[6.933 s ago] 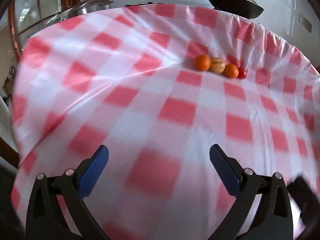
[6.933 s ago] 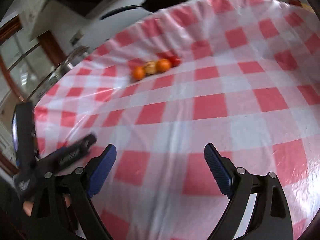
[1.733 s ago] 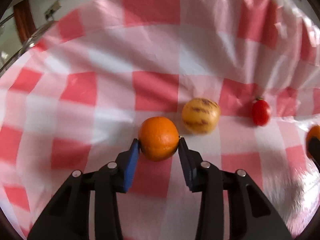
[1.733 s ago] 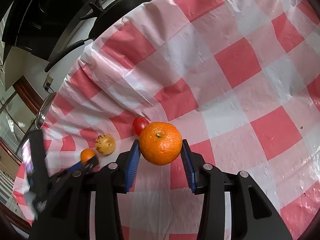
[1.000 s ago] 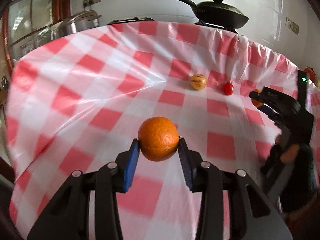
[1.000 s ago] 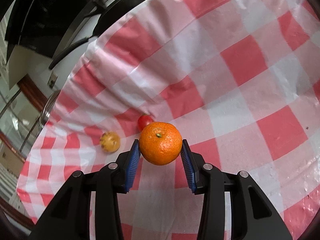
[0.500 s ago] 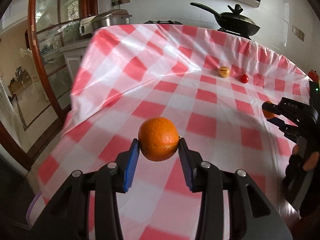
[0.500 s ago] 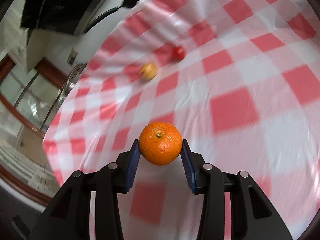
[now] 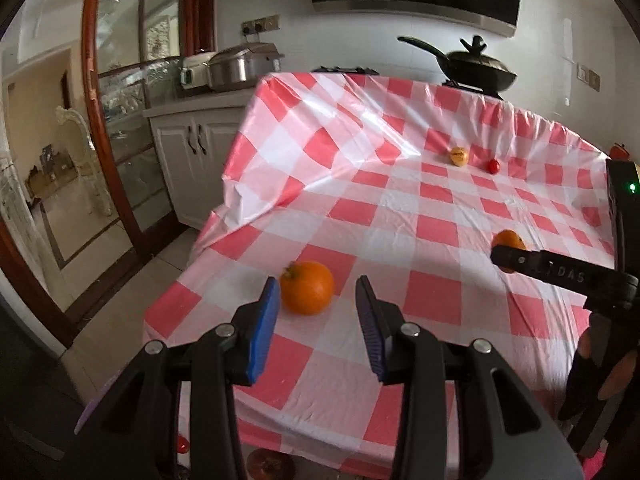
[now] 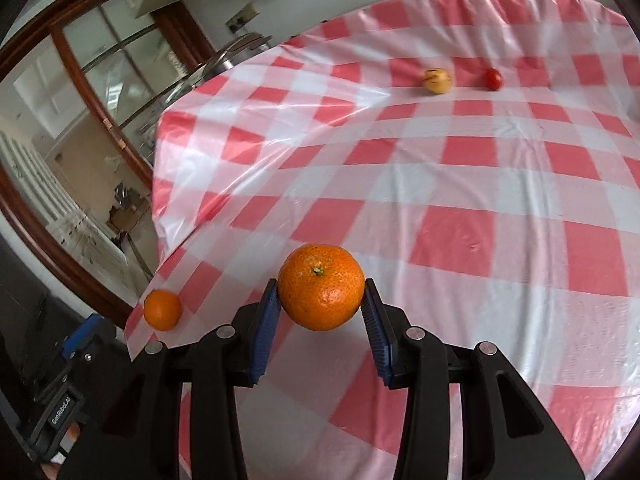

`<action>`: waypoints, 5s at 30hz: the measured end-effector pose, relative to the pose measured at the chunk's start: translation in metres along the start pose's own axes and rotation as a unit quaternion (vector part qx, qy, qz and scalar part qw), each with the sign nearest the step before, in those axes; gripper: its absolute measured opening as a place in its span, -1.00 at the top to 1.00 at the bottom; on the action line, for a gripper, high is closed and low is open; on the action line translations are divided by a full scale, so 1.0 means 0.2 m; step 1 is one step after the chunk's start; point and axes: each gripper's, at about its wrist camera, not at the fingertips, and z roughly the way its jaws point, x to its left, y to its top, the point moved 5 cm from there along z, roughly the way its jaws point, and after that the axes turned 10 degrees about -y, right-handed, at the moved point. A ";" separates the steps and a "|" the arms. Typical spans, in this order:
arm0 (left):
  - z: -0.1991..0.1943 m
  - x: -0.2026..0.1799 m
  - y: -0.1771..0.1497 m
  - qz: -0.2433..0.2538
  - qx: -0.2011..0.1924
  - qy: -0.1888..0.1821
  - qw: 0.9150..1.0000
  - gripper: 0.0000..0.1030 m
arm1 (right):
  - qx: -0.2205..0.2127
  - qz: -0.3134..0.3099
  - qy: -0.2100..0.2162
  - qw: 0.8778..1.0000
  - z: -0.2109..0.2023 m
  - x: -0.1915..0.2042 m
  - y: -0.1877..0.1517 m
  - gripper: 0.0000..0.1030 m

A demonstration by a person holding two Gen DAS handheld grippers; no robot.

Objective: Organize fruits
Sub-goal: 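Carry both oranges off the table toward the white box, then open both tools to drop the oranges into the box, then move both open tools back over the last fruits on the table, then grasp the red tomato with the right tool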

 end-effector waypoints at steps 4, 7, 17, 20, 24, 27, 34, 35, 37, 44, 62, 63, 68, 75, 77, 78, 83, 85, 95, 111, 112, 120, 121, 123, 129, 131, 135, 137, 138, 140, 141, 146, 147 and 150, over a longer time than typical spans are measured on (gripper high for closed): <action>0.13 0.08 -0.09 -0.026 0.027 -0.002 0.999 -0.38 | 0.001 0.004 -0.002 1.000 0.00 -0.01 -0.01 0.21; 0.20 0.16 -0.16 -0.053 0.039 -0.009 0.998 -0.49 | -0.009 -0.002 -0.002 1.000 -0.02 -0.02 -0.01 0.21; 0.38 0.03 -0.02 -0.023 0.064 -0.058 0.996 -0.62 | -0.005 0.006 0.018 1.000 -0.01 -0.02 -0.01 0.21; 0.47 0.03 -0.02 -0.022 0.093 -0.021 0.995 -0.10 | -0.006 0.001 0.019 1.000 -0.02 -0.01 -0.01 0.21; 0.41 0.04 -0.06 -0.018 0.081 -0.011 0.997 0.15 | -0.007 -0.001 0.020 1.000 -0.02 -0.01 -0.02 0.20; 0.32 0.09 -0.11 -0.010 0.066 0.018 0.998 0.15 | -0.007 -0.008 0.019 1.000 -0.03 0.01 -0.03 0.20; 0.11 0.19 -0.25 -0.010 0.057 0.036 0.998 0.15 | 0.001 -0.099 0.044 0.994 -0.07 0.26 -0.16 0.21; 0.08 0.21 -0.27 -0.013 0.055 0.037 0.998 0.15 | 0.005 -0.114 0.056 0.992 -0.08 0.33 -0.19 0.21; 0.00 0.26 -0.32 -0.020 0.051 0.044 0.998 0.15 | 0.011 -0.138 0.070 0.988 -0.09 0.43 -0.25 0.21; -0.21 0.44 -0.46 -0.062 0.037 0.071 0.995 0.15 | 0.030 -0.244 0.128 0.961 -0.17 0.81 -0.47 0.21; -0.14 0.94 -1.11 -0.148 0.201 0.155 0.956 0.14 | 0.198 -0.514 0.132 0.824 0.14 1.30 -1.41 0.21; -0.13 0.96 -1.14 -0.150 0.210 0.157 0.953 0.14 | 0.206 -0.516 0.131 0.821 0.16 1.31 -1.43 0.21; -0.10 0.98 -1.23 -0.161 0.235 0.159 0.945 0.14 | 0.233 -0.523 0.131 0.809 0.24 1.37 -1.53 0.20; -0.09 0.99 -1.26 -0.175 0.241 0.161 0.941 0.13 | 0.242 -0.520 0.130 0.809 0.27 1.35 -1.55 0.19; -0.09 0.99 -1.25 -0.174 0.239 0.165 0.941 0.12 | 0.243 -0.514 0.133 0.812 0.28 1.35 -1.54 0.16; -0.09 0.99 -1.24 -0.172 0.238 0.169 0.941 0.11 | 0.241 -0.512 0.134 0.814 0.28 1.35 -1.54 0.15; -0.12 0.99 -1.20 -0.164 0.225 0.182 0.943 -0.40 | 0.228 -0.492 0.145 0.827 0.26 1.36 -1.47 -0.08; -0.13 0.99 -1.18 -0.159 0.222 0.184 0.944 -0.45 | 0.226 -0.486 0.146 0.832 0.24 1.35 -1.44 -0.08; -0.17 0.96 -0.99 -0.145 0.187 0.184 0.954 -0.65 | 0.187 -0.454 0.167 0.855 0.05 1.32 -1.22 -0.10; -0.30 0.51 -0.02 -0.109 -0.008 0.084 0.990 -0.97 | 0.027 -0.354 0.169 0.919 -0.41 0.93 -0.57 -0.56; -0.27 0.45 0.04 -0.105 -0.013 0.069 0.992 -0.97 | 0.013 -0.335 0.160 0.929 -0.43 0.86 -0.50 -0.63; 0.47 -0.25 0.38 -0.081 0.015 -0.081 0.993 -0.97 | -0.042 -0.081 0.005 0.996 -0.29 -0.10 0.14 -0.69; 0.58 -0.31 0.41 -0.084 0.021 -0.092 0.992 -0.96 | -0.046 -0.056 -0.011 0.997 -0.27 -0.20 0.19 -0.69; 0.83 -0.47 0.50 -0.098 0.030 -0.108 0.989 -0.96 | -0.053 0.014 -0.051 0.997 -0.20 -0.46 0.32 -0.69; 1.28 -0.69 0.71 -0.138 0.016 -0.126 0.982 -0.96 | -0.062 0.140 -0.107 0.982 0.02 -0.91 0.51 -0.69; 1.39 -0.75 0.77 -0.135 0.010 -0.137 0.981 -0.96 | -0.058 0.152 -0.122 0.979 0.07 -1.00 0.55 -0.69; 1.50 -0.75 0.81 -0.135 0.008 -0.163 0.977 -0.96 | -0.051 0.157 -0.144 0.976 0.24 -1.08 0.69 -0.69; 1.47 -0.71 0.81 -0.153 -0.006 -0.193 0.969 -0.96 | -0.047 0.148 -0.156 0.976 0.36 -1.08 0.80 -0.69; 1.46 -0.69 0.81 -0.158 -0.009 -0.193 0.968 -0.96 | -0.043 0.140 -0.162 0.976 0.40 -1.08 0.85 -0.69; 1.49 -0.66 0.79 -0.180 -0.002 -0.202 0.963 -0.96 | -0.029 0.122 -0.169 0.978 0.52 -1.06 0.95 -0.60; 1.49 -0.65 0.79 -0.191 0.001 -0.207 0.960 -0.96 | -0.025 0.116 -0.173 0.978 0.57 -1.05 0.99 -0.57; 1.51 -0.64 0.78 -0.202 0.004 -0.204 0.958 -0.96 | -0.015 0.088 -0.196 0.977 0.79 -0.99 1.17 -0.32; 1.51 -0.64 0.78 -0.199 0.005 -0.203 0.959 -0.96 | -0.014 0.085 -0.201 0.976 0.82 -0.98 1.19 -0.31; 1.50 -0.66 0.78 -0.191 0.005 -0.201 0.961 -0.96 | -0.007 0.073 -0.222 0.972 0.90 -0.96 1.25 -0.20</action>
